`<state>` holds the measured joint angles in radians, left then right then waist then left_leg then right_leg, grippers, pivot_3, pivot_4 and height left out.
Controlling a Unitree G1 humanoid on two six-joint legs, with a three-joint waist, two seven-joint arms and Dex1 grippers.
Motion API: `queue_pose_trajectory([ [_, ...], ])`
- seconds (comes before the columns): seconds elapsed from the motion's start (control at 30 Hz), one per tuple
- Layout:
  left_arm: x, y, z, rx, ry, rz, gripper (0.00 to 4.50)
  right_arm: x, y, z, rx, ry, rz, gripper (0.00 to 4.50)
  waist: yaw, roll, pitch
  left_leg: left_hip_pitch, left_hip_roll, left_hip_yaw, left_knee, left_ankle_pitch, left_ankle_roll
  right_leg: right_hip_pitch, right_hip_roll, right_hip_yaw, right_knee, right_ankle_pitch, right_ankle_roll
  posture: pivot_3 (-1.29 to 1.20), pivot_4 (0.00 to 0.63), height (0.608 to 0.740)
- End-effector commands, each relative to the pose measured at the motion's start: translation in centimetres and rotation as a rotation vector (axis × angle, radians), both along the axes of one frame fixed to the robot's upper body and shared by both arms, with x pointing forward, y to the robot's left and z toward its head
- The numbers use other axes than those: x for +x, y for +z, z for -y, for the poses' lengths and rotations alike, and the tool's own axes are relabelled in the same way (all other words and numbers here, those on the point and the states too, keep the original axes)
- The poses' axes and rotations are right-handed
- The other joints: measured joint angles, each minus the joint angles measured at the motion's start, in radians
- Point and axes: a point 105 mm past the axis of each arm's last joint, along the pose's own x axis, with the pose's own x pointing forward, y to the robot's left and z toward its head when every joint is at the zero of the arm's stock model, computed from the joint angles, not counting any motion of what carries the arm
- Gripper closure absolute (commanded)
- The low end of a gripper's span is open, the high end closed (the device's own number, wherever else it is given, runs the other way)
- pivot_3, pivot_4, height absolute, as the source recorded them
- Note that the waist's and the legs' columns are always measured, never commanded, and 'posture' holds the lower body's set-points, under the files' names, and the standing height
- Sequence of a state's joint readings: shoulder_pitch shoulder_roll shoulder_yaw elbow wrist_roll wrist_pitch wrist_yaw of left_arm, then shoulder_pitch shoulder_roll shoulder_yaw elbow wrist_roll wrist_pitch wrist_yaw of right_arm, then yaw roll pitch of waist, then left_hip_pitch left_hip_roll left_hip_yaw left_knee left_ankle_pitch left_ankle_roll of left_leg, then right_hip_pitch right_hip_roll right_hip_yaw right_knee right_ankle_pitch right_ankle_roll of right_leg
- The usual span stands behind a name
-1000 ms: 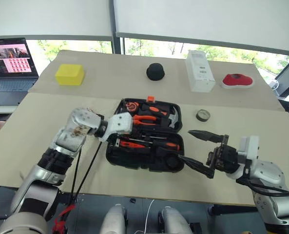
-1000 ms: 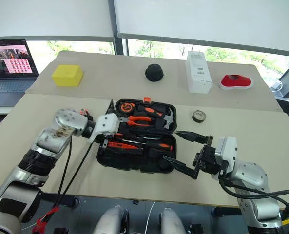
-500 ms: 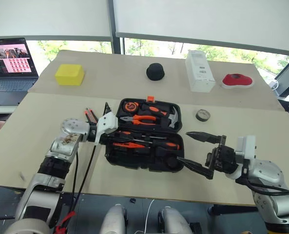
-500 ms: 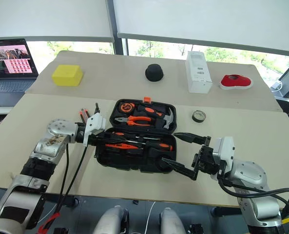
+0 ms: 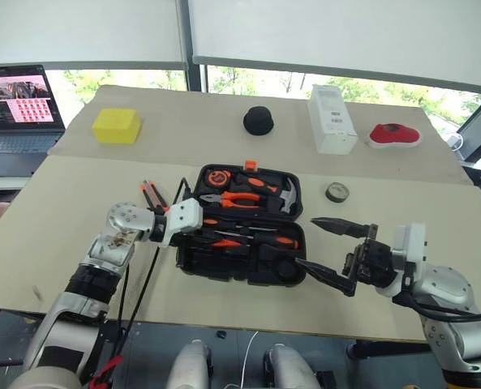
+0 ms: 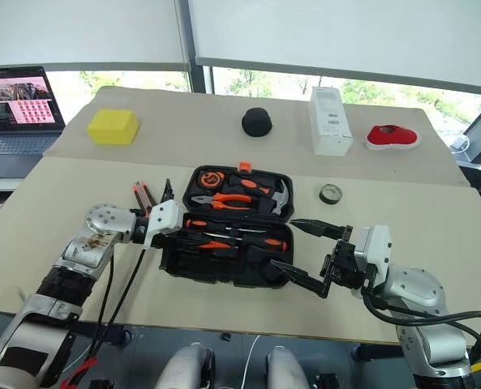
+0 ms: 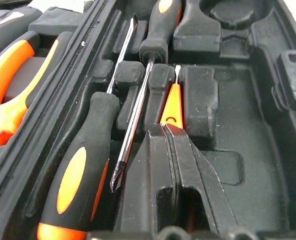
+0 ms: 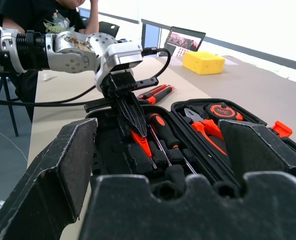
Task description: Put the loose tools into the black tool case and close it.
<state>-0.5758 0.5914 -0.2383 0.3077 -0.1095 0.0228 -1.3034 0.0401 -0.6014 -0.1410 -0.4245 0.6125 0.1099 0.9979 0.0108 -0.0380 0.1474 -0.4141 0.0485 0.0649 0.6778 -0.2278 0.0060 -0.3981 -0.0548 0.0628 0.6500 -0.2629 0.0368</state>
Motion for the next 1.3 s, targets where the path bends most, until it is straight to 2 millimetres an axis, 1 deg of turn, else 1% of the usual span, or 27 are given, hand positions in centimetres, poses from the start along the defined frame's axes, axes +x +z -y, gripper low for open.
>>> queue_pose_trajectory([
  [0.03, -0.4, -2.3, -1.1, 0.068, 0.064, -0.071, 4.46, -0.1, 1.4, -0.2, 0.014, 0.010, 0.055, 0.00, -0.001, 0.000, 0.000, 0.002, 0.000, 0.000, 0.000, 0.000, 0.000, 0.002, 0.000, 0.000, 0.000, 0.000, 0.000, 0.00, 0.150, 0.740],
  [0.1, -0.5, -1.9, -1.2, 0.038, 0.080, -0.068, 4.46, 0.0, 1.4, -0.3, 0.016, 0.010, 0.055, 0.00, -0.002, 0.000, 0.000, 0.007, 0.000, 0.000, 0.000, 0.000, 0.000, 0.006, 0.000, 0.000, 0.000, 0.000, 0.000, 0.00, 0.150, 0.740],
  [0.17, -0.3, -0.2, -0.9, -0.074, 0.092, -0.043, 4.46, 0.1, 1.4, -0.2, 0.016, 0.007, 0.059, 0.00, -0.003, 0.000, 0.000, 0.009, 0.001, 0.000, -0.001, 0.000, 0.000, 0.009, 0.000, 0.000, -0.001, 0.000, 0.000, 0.00, 0.150, 0.740],
  [0.2, -0.5, 1.8, -0.5, -0.194, 0.071, 0.007, 4.23, 0.2, 1.4, -0.1, 0.016, 0.004, 0.061, 0.00, -0.004, 0.000, 0.000, 0.009, 0.001, 0.000, -0.001, 0.000, 0.000, 0.008, 0.000, 0.000, -0.001, 0.000, 0.000, 0.00, 0.150, 0.740],
  [0.23, -0.6, 3.8, -0.6, -0.309, 0.091, 0.037, 3.96, 0.3, 1.4, 0.2, 0.017, -0.007, 0.068, 0.00, -0.006, 0.000, 0.000, 0.009, 0.001, 0.000, -0.001, 0.000, 0.000, 0.008, 0.000, 0.000, -0.001, 0.000, 0.000, 0.00, 0.150, 0.740],
  [0.27, -0.7, 5.1, -1.4, -0.369, 0.122, 0.071, 3.76, 0.3, 1.4, 0.5, 0.024, -0.015, 0.060, 0.00, -0.008, 0.000, 0.000, 0.008, 0.001, 0.000, -0.001, 0.000, 0.000, 0.007, 0.000, 0.000, -0.001, 0.000, 0.000, 0.00, 0.150, 0.740],
  [0.3, -1.1, 5.8, -2.2, -0.387, 0.147, 0.091, 3.43, 0.3, 1.3, 0.8, 0.026, -0.021, 0.052, 0.00, -0.008, -0.001, 0.001, 0.006, 0.001, 0.000, -0.001, 0.000, 0.000, 0.006, 0.000, 0.000, -0.001, 0.000, 0.000, 0.00, 0.150, 0.740],
  [0.33, -1.4, 5.9, -3.1, -0.370, 0.182, 0.097, 3.03, 0.3, 1.2, 1.0, 0.024, -0.026, 0.051, 0.00, -0.009, -0.001, 0.001, 0.005, 0.001, 0.000, -0.001, 0.000, 0.000, 0.004, 0.000, 0.000, 0.000, 0.000, 0.000, 0.00, 0.150, 0.740],
  [0.37, -1.8, 5.8, -3.9, -0.346, 0.207, 0.110, 2.75, 0.1, 1.0, 1.3, 0.026, -0.027, 0.039, 0.00, -0.011, -0.001, 0.001, 0.003, 0.002, -0.002, -0.001, 0.000, 0.000, 0.003, 0.000, 0.000, 0.000, 0.000, 0.000, 0.00, 0.150, 0.740],
  [0.4, -2.4, 6.2, -4.9, -0.356, 0.248, 0.127, 2.28, -0.1, 0.7, 1.6, 0.011, -0.030, 0.033, 0.00, -0.013, -0.001, 0.001, 0.003, 0.001, -0.003, -0.001, 0.000, 0.000, 0.003, 0.000, 0.000, 0.000, 0.000, 0.000, 0.00, 0.150, 0.740],
  [0.43, -2.9, 6.6, -5.7, -0.376, 0.296, 0.141, 1.97, -0.2, 0.3, 1.9, -0.003, -0.036, 0.030, 0.00, -0.017, 0.000, 0.001, 0.003, 0.001, -0.003, -0.002, 0.000, 0.000, 0.002, 0.000, 0.000, 0.000, 0.000, 0.000, 0.00, 0.150, 0.740],
  [0.5, -4.0, 7.2, -8.0, -0.426, 0.429, 0.169, 1.17, -0.3, -0.1, 2.5, -0.013, -0.059, 0.025, 0.00, -0.023, 0.000, 0.001, 0.006, 0.002, -0.004, -0.004, -0.001, 0.001, 0.003, -0.002, 0.002, -0.001, 0.000, 0.000, 0.00, 0.150, 0.740],
  [0.53, -4.5, 6.8, -9.5, -0.420, 0.511, 0.179, 0.67, -0.4, -0.3, 2.8, -0.021, -0.070, 0.033, 0.00, -0.023, 0.000, 0.001, 0.006, 0.002, -0.004, -0.004, -0.001, 0.002, 0.004, -0.003, 0.002, -0.001, -0.001, 0.000, 0.00, 0.150, 0.740],
  [0.57, -5.1, 6.2, -10.9, -0.403, 0.589, 0.181, 0.32, -0.4, -0.5, 2.9, -0.027, -0.075, 0.040, 0.00, -0.024, 0.000, 0.001, 0.007, 0.002, -0.004, -0.004, -0.001, 0.002, 0.004, -0.004, 0.002, -0.002, -0.001, 0.001, 0.00, 0.150, 0.740],
  [0.6, -5.8, 5.3, -13.1, -0.401, 0.710, 0.183, 0.18, -0.3, -0.6, 3.1, -0.031, -0.089, 0.058, 0.00, -0.025, 0.000, 0.001, 0.007, 0.002, -0.004, -0.004, -0.001, 0.002, 0.004, -0.004, 0.002, -0.002, -0.001, 0.001, 0.00, 0.150, 0.740],
  [0.63, -6.5, 4.8, -14.6, -0.400, 0.793, 0.185, 0.01, -0.3, -0.7, 3.3, -0.032, -0.098, 0.071, 0.00, -0.029, 0.000, 0.001, 0.008, 0.002, -0.004, -0.004, -0.001, 0.002, 0.005, -0.004, 0.002, -0.002, 0.000, 0.001, 0.00, 0.150, 0.740],
  [0.67, -7.6, 3.8, -16.6, -0.403, 0.901, 0.171, 0.01, -0.3, -0.8, 3.5, -0.032, -0.105, 0.089, 0.00, -0.032, 0.000, 0.001, 0.010, 0.003, -0.003, -0.005, -0.002, 0.002, 0.006, -0.004, 0.003, -0.002, -0.001, 0.000, 0.00, 0.150, 0.740],
  [0.73, -9.1, 2.7, -18.8, -0.415, 1.030, 0.151, 0.01, -0.3, -1.0, 3.7, -0.030, -0.111, 0.112, 0.00, -0.029, 0.000, 0.001, 0.012, 0.002, -0.003, -0.007, -0.002, 0.001, 0.007, -0.004, 0.003, -0.003, -0.001, 0.000, 0.00, 0.150, 0.740],
  [0.77, -10.5, 1.6, -20.4, -0.375, 1.119, 0.137, 0.01, -0.3, -1.2, 4.1, -0.030, -0.127, 0.115, 0.00, -0.026, -0.001, 0.001, 0.012, 0.002, -0.003, -0.007, -0.002, 0.001, 0.007, -0.004, 0.002, -0.002, -0.001, 0.000, 0.00, 0.150, 0.740],
  [0.83, -12.3, 0.2, -22.3, -0.324, 1.238, 0.103, 0.01, 0.0, -1.5, 5.0, -0.040, -0.168, 0.133, 0.00, -0.021, -0.001, 0.001, 0.012, 0.002, -0.003, -0.007, -0.002, 0.001, 0.007, -0.005, 0.002, -0.003, -0.001, 0.000, 0.00, 0.150, 0.740],
  [0.87, -12.8, 0.1, -22.9, -0.322, 1.292, 0.099, 0.01, 0.0, -1.9, 5.6, -0.035, -0.177, 0.103, 0.00, -0.019, -0.001, 0.001, 0.013, 0.002, -0.003, -0.007, -0.002, 0.001, 0.008, -0.005, 0.002, -0.003, -0.001, 0.000, 0.00, 0.150, 0.740],
  [0.93, -13.0, 0.2, -22.9, -0.335, 1.335, 0.094, 0.01, 0.1, -2.4, 6.1, -0.031, -0.179, 0.074, 0.00, -0.011, -0.002, 0.001, 0.013, 0.002, -0.003, -0.007, -0.002, 0.001, 0.008, -0.006, 0.002, -0.004, -0.002, 0.000, 0.00, 0.150, 0.740],
  [0.97, -12.6, 0.4, -22.4, -0.353, 1.351, 0.081, 0.01, 0.2, -2.4, 6.0, -0.022, -0.170, 0.067, 0.00, -0.006, -0.002, 0.001, 0.013, 0.002, -0.003, -0.007, -0.002, 0.001, 0.008, -0.006, 0.002, -0.004, -0.002, 0.000, 0.00, 0.150, 0.740],
  [1.07, -10.4, 1.2, -20.4, -0.375, 1.387, 0.036, 0.01, 0.8, -2.0, 5.1, 0.004, -0.140, 0.082, 0.00, -0.001, -0.002, 0.001, 0.013, 0.002, -0.003, -0.007, -0.002, 0.001, 0.008, -0.006, 0.002, -0.004, -0.003, -0.002, 0.00, 0.150, 0.740],
  [1.13, -9.6, 1.6, -19.8, -0.389, 1.400, 0.015, 0.01, 1.0, -1.8, 4.8, 0.011, -0.131, 0.087, 0.00, -0.001, -0.002, 0.001, 0.013, 0.002, -0.003, -0.007, -0.001, 0.001, 0.008, -0.006, 0.002, -0.003, -0.002, -0.001, 0.00, 0.150, 0.740],
  [1.2, -6.9, 2.9, -17.8, -0.466, 1.406, -0.034, 0.01, 1.3, -1.1, 4.0, 0.027, -0.104, 0.100, 0.00, -0.004, -0.002, 0.001, 0.014, 0.002, -0.003, -0.007, -0.001, 0.001, 0.008, -0.005, 0.002, -0.003, -0.001, -0.001, 0.00, 0.150, 0.740],
  [1.3, -3.9, 3.7, -15.4, -0.507, 1.429, -0.125, 0.01, 1.5, -0.2, 3.0, 0.046, -0.078, 0.116, 0.00, -0.003, -0.002, 0.001, 0.014, 0.001, -0.004, -0.007, -0.001, 0.001, 0.008, -0.004, 0.002, -0.002, -0.001, -0.001, 0.00, 0.150, 0.740],
])
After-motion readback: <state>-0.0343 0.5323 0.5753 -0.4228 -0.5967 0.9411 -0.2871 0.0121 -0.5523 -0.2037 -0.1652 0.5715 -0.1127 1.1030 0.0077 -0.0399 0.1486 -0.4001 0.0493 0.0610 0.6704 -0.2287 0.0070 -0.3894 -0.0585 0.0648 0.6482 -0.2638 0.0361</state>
